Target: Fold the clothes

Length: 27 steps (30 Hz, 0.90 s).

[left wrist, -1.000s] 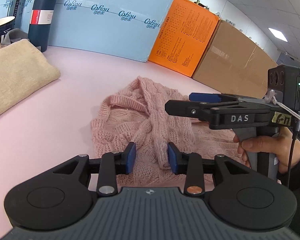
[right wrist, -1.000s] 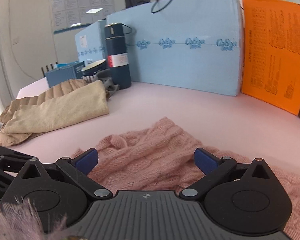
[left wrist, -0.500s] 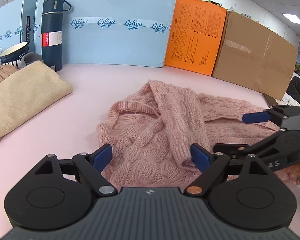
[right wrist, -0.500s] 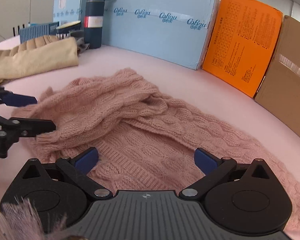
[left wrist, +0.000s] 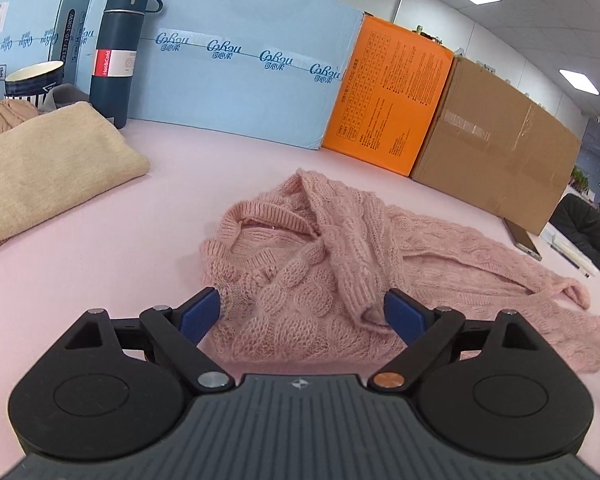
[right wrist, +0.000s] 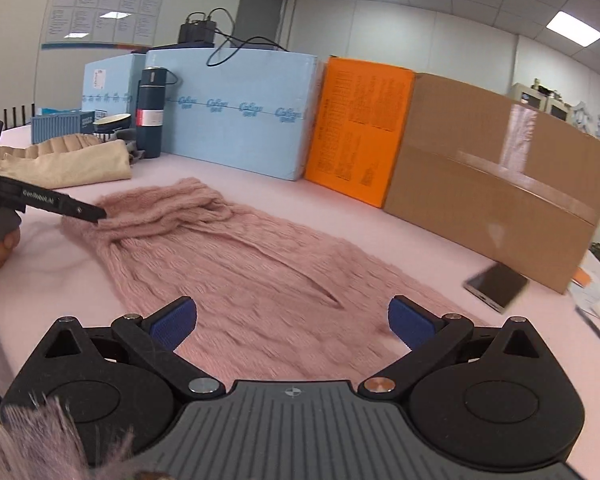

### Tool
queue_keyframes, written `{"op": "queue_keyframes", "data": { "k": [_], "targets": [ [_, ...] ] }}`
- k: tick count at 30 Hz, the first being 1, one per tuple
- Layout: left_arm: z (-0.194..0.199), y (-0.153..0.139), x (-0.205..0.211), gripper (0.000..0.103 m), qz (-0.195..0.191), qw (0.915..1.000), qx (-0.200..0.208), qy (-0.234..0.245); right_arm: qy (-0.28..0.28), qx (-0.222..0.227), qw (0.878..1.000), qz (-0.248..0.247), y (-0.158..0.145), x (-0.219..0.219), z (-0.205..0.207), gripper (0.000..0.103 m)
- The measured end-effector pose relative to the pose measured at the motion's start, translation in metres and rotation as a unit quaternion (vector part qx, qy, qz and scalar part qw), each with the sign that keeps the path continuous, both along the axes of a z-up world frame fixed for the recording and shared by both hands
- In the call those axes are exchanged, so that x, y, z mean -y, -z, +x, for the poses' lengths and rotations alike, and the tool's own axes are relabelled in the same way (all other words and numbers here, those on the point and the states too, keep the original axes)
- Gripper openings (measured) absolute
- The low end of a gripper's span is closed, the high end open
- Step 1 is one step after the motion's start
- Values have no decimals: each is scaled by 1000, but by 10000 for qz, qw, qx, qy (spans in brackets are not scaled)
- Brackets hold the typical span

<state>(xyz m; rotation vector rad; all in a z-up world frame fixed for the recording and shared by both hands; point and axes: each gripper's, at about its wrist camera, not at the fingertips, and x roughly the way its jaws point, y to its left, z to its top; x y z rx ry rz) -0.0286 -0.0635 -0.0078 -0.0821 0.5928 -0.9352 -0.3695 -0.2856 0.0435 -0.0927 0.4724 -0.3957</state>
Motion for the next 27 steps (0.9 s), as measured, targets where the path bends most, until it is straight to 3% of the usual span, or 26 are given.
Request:
{"op": "queue_keyframes", "data": {
  "k": [4, 7, 10, 12, 16, 21, 24, 27],
  "targets": [
    [1, 2, -6, 92, -139, 9998, -140, 7, 584, -438, 9973, -60, 13, 5, -52, 103],
    [1, 2, -6, 92, -134, 9998, -144, 7, 910, -815, 9924, 169, 29, 13, -73, 103],
    [-1, 2, -5, 92, -99, 9999, -107, 7, 1109, -677, 9890, 712, 36, 27, -86, 103],
    [-1, 2, -7, 92, -163, 9998, -102, 51, 1326, -397, 9814, 1331, 38, 44, -94, 103],
    [-7, -2, -11, 92, -437, 9983, 46, 395, 1679, 321, 9535, 2484, 41, 79, -105, 103],
    [-24, -14, -9, 92, -684, 9912, 450, 1038, 1983, 1564, 8893, 3812, 44, 122, -125, 103],
    [-34, -20, -8, 92, -831, 9839, 691, 1421, 2081, 2060, 8617, 4145, 49, 137, -131, 103],
    [-52, -29, 3, 92, -811, 9723, 1049, 1927, 2184, 2100, 8595, 4116, 48, 141, -126, 103]
  ]
}}
